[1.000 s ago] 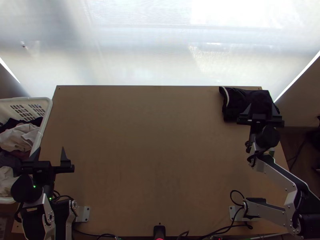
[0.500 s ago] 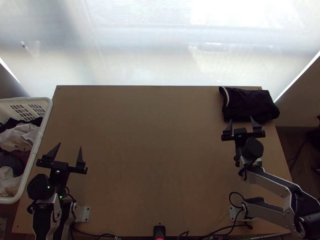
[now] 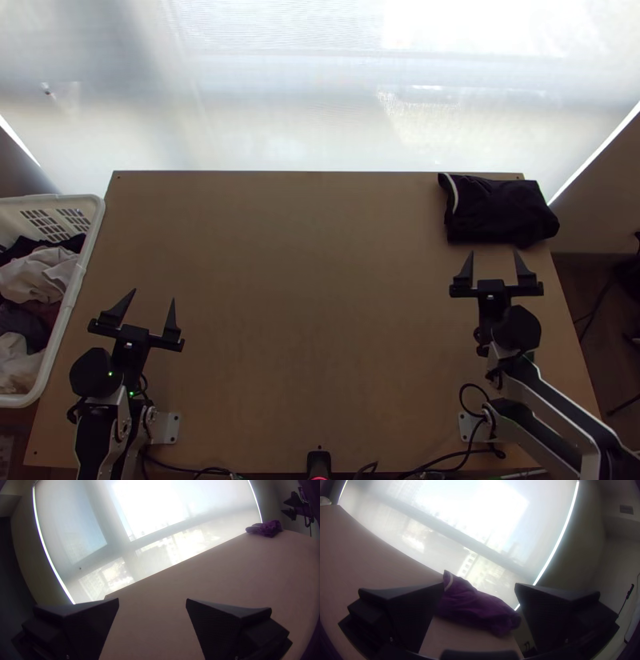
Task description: Fold the t-shirt
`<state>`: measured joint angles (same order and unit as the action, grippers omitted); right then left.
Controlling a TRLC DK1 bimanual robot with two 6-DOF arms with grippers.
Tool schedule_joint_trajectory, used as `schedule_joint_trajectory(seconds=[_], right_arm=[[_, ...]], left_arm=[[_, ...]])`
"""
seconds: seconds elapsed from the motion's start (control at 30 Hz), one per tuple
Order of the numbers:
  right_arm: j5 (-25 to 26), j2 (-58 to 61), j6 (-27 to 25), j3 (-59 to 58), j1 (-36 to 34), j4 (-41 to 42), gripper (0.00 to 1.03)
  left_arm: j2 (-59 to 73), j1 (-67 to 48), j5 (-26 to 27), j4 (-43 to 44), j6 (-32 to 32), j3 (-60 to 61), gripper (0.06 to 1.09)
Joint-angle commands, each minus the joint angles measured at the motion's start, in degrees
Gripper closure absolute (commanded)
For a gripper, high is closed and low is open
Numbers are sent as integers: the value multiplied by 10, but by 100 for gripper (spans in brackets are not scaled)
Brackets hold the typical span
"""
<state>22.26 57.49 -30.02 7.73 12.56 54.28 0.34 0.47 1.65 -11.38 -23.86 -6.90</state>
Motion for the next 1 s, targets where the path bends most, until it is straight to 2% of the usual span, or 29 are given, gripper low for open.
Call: schedule_joint_trajectory(seconds=[0.0, 0.2, 0.33, 0.47, 0.7, 0.83, 0.97], right_arm=[[6, -172, 13, -22, -19, -103, 5], [9, -293, 18, -23, 12, -206, 5], [4, -424, 47, -23, 25, -378, 5], [-2, -580, 52, -24, 48, -543, 5], [0, -578, 46, -24, 34, -585, 5], [-40, -575, 44, -24, 61, -642, 5], [-48, -575, 49, -24, 63, -641, 5]], left_arm=[[-3, -18, -1, 3, 1, 21, 11], [-3, -21, -1, -3, 1, 23, 11], [-3, -10, -2, -13, -3, 24, 11], [-3, -11, -1, -13, -3, 24, 11], [-3, -12, -1, -14, -2, 25, 11], [-3, -10, -1, -15, -2, 25, 11], [-3, -6, -1, -16, -2, 26, 11]])
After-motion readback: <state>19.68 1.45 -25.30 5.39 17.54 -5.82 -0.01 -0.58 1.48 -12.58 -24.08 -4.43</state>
